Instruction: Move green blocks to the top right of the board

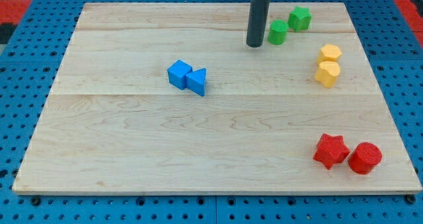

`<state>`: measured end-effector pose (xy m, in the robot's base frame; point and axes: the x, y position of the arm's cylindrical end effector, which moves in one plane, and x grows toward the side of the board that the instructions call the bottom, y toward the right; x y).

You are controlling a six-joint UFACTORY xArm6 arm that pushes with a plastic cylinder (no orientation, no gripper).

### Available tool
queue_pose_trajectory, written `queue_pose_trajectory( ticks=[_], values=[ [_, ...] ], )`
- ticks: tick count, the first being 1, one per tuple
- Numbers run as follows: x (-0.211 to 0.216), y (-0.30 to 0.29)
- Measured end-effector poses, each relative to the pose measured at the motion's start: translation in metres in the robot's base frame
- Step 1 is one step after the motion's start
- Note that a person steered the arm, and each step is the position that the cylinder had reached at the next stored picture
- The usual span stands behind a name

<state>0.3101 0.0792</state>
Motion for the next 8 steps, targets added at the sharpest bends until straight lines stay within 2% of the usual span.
queue_pose_trajectory(
  ticks=[2, 8],
  values=[
    [-0.041, 0.11],
    [-0.046, 0.13]
  ],
)
